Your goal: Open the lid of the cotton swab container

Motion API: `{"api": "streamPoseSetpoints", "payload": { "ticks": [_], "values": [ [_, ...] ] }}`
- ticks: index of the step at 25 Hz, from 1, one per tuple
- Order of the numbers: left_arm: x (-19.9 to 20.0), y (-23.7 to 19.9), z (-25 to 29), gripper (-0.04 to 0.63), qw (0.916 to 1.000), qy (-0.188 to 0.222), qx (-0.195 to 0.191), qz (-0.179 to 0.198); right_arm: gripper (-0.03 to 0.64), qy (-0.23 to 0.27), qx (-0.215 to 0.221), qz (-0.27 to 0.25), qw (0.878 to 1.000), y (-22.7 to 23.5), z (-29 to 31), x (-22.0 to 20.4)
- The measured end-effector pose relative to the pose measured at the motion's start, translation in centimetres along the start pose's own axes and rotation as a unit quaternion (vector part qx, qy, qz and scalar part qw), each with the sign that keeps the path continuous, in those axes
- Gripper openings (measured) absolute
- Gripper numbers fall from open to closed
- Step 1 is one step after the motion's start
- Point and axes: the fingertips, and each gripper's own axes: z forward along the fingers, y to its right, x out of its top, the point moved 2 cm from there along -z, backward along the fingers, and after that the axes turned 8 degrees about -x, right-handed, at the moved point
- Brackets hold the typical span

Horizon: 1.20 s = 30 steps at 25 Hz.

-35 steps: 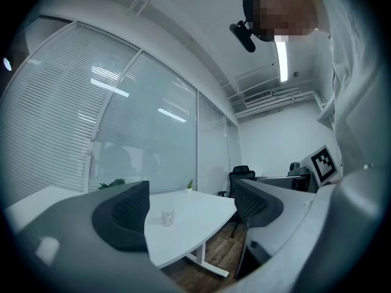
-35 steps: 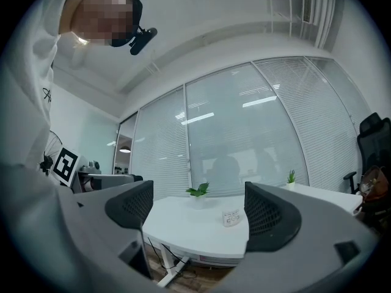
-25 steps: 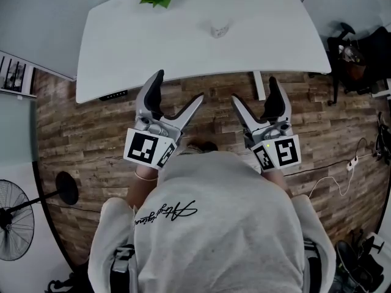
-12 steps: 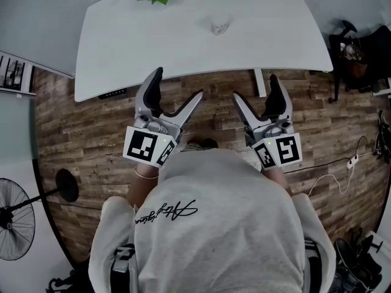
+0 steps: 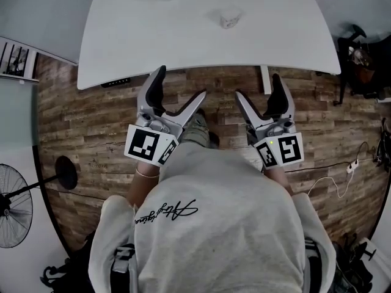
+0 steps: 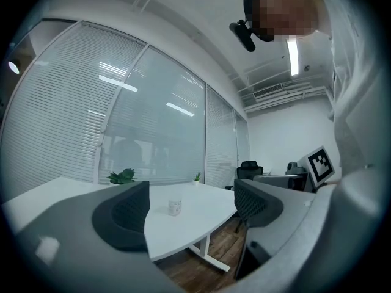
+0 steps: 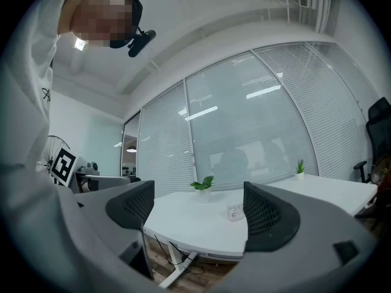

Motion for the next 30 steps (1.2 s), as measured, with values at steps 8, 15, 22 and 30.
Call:
{"api": "streamPoseSetpoints", "payload": {
  "ticks": [8,15,22,30],
  "values": [
    [0.1,-1.6,1.2,0.417,1.0000,0.005,-0.003,0.004,0.439,0.002,0.001,-0.003,1.000,0.2,1.8,0.0],
    [0.0,-3.9,4.3,0.417,0.9997,0.005,-0.025,0.001,0.437,0.003,-0.013,-0.009,1.000,1.7,4.7,0.1],
    [0.3,-7.0,8.3,0.417,0.9987,-0.001,-0.051,0.004,0.437,0.005,-0.024,-0.014,1.000,3.4,8.9,0.7],
    [0.7,-10.9,12.0,0.417,0.9978,-0.001,-0.066,0.007,0.437,0.011,-0.027,-0.017,0.999,4.7,14.2,1.2]
  ]
}}
